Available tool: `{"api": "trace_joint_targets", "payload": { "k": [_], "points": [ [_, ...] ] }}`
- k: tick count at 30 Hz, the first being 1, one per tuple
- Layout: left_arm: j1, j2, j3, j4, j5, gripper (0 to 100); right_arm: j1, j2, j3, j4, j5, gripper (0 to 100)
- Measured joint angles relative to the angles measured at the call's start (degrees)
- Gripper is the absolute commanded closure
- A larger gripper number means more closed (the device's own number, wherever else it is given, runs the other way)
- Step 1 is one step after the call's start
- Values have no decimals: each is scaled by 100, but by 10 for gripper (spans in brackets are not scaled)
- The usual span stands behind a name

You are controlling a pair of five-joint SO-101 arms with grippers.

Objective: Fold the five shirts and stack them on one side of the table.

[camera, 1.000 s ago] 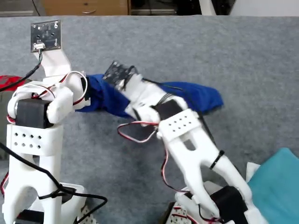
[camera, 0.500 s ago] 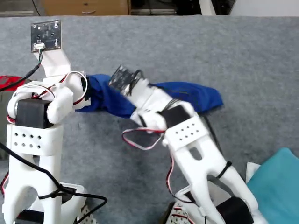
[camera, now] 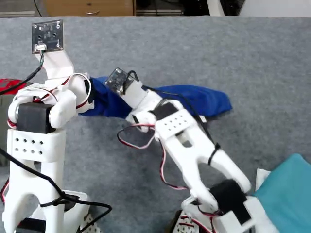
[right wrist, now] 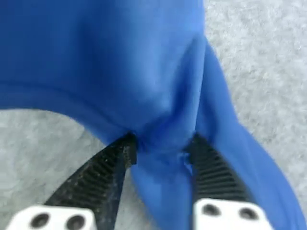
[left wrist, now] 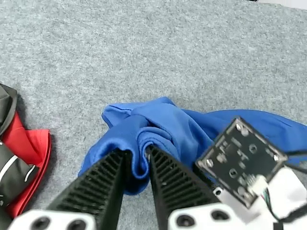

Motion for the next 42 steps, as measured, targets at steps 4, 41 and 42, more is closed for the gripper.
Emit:
{"api": "trace_joint_targets", "payload": {
  "k": [4,41,42],
  "points": [
    [0,0,0,0,0,981,273,53,-246,0,0,964],
    [26,26,2127,-1415,-9,981,2462,-914,-3543,3851,1055,994],
    [18,26,2207,-1459,-9,981,2470,-1090,-3560,4141,1196,994]
  ]
}}
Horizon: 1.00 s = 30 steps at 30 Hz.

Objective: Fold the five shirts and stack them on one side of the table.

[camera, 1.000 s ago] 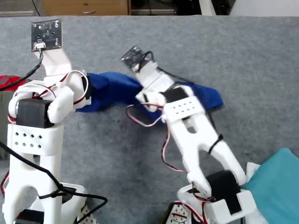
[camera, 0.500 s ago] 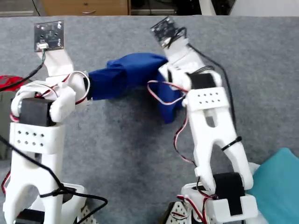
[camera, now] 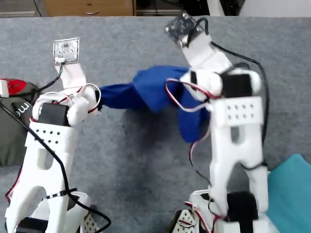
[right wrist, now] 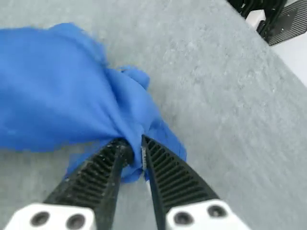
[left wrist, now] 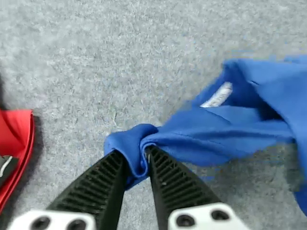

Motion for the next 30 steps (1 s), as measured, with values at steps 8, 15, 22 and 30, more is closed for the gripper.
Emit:
{"api": "trace_joint_targets", "payload": {
  "k": [8,15,22,30],
  "points": [
    [-9,9,519,-141,-158,981,149,-1099,0,1758,914,994],
    [-35,9,1266,-176,-659,981,914,-1459,853,1697,1345,994],
    [-738,9,1908,-185,-1327,981,2242,-1459,2330,-448,1714,994],
    [-1046,9,1916,-185,-1653,981,2497,-1433,4264,-3420,1811,994]
  ]
}}
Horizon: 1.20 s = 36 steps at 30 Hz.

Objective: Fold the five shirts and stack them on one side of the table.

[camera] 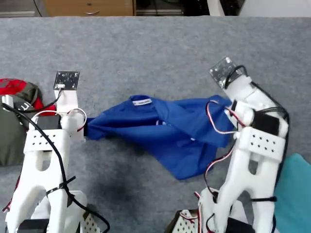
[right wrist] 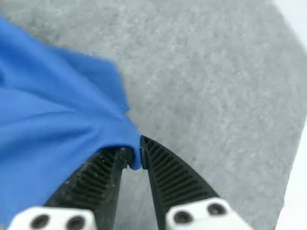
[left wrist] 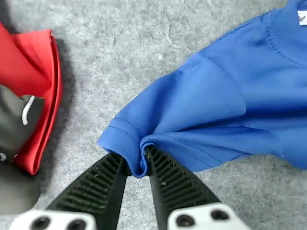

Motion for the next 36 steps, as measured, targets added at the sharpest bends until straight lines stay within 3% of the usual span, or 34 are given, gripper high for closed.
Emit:
{"api": "trace_joint_targets", "payload": {
  "k": [7,11,15,20,23,28,36],
  "points": [
    [70,0,18,-492,-9,981,-26,1152,53,-1890,-879,989],
    [70,0,-18,-563,-9,979,-26,1952,-413,-1881,-976,913],
    [70,0,-281,-229,-9,918,-18,2453,-1090,-1090,-1002,754],
    [70,0,-659,246,0,746,-53,2593,-1855,141,-791,821],
    [35,0,-976,607,132,742,-325,2593,-2479,870,-791,834],
    [-176,0,-1723,1196,255,743,-1275,2822,-3859,2224,-985,733],
    [-1037,-9,-2470,1705,264,747,-2822,4642,-6207,3481,-1644,709]
  ]
}}
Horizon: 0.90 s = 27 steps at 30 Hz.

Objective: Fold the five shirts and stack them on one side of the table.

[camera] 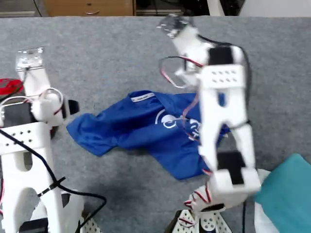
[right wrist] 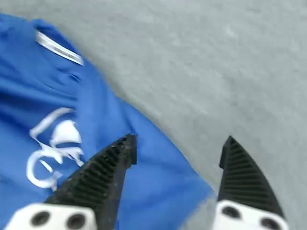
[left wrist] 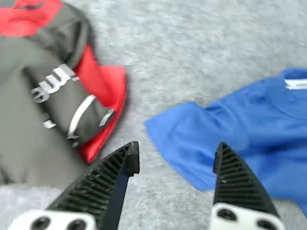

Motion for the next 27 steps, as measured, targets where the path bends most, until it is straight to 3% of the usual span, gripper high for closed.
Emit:
{"api": "trace_joint_targets", "payload": {
  "k": [9,15,18,23,27],
  "points": [
    [-1222,0,211,35,-264,747,-1653,3218,-2769,1626,563,709],
    [-1662,0,422,35,-308,747,-2295,4659,-3903,1714,800,711],
    [-1705,0,492,35,-308,747,-2356,5231,-4264,1714,809,765],
    [-1705,0,791,62,-308,747,-2110,5829,-5266,1679,818,984],
    [-1705,0,914,62,-308,747,-1662,6075,-5749,1662,818,981]
  ]
}}
